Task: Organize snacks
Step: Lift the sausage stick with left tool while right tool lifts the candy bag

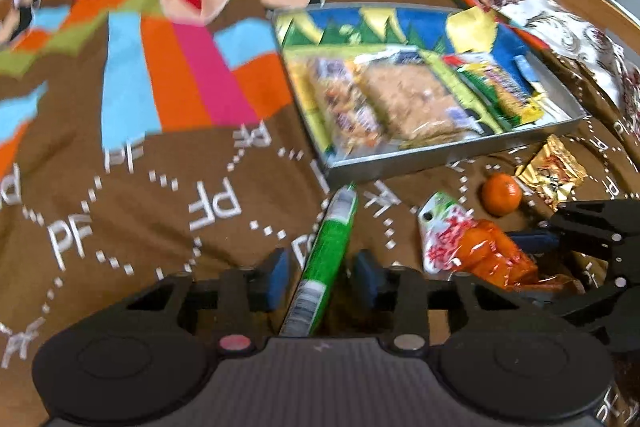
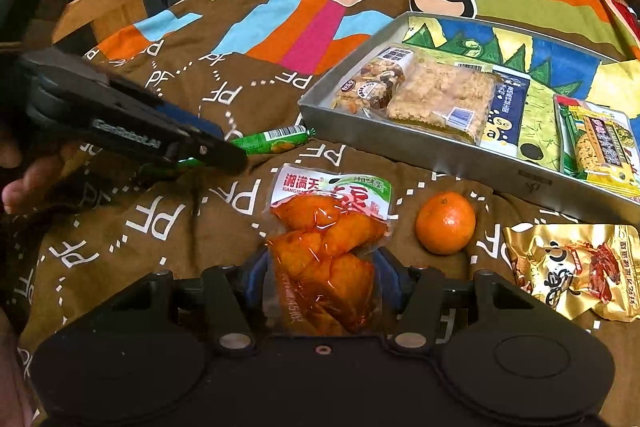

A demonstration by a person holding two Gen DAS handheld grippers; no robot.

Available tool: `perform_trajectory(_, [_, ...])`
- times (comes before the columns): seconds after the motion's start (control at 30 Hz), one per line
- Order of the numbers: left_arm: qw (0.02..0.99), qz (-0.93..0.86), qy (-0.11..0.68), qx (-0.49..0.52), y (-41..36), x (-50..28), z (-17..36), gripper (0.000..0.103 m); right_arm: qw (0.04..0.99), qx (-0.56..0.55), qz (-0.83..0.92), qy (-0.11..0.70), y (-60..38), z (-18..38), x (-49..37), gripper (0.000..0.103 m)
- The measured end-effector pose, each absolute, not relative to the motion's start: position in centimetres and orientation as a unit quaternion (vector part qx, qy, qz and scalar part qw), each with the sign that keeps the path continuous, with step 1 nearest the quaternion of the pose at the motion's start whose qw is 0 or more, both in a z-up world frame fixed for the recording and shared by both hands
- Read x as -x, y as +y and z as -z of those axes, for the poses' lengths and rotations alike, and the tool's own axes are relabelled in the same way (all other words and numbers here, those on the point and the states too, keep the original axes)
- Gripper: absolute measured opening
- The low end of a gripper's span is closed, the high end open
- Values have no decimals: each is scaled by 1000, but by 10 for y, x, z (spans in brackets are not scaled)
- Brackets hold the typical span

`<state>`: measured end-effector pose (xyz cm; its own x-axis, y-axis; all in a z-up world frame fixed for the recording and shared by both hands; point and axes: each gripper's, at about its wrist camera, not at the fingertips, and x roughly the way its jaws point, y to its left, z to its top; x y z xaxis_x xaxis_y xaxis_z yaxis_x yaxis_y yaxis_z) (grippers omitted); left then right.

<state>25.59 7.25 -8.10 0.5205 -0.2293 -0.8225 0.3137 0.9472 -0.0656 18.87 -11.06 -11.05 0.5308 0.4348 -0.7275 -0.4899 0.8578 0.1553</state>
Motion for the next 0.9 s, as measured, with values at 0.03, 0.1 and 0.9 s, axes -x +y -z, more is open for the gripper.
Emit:
perform_trajectory(0.03, [870,159,465,-45,74,-257,83,38,875,31,-264,405,-111,111,-190,58])
perform_trajectory(0.1, [870,165,461,-51,74,-255,84,37,876,30,-263,403,-110,113,-192,58])
perform_trajectory(0.9, [826,129,548,27,59,-229,83,20,872,-1,-237,428,-118,107,-165,58])
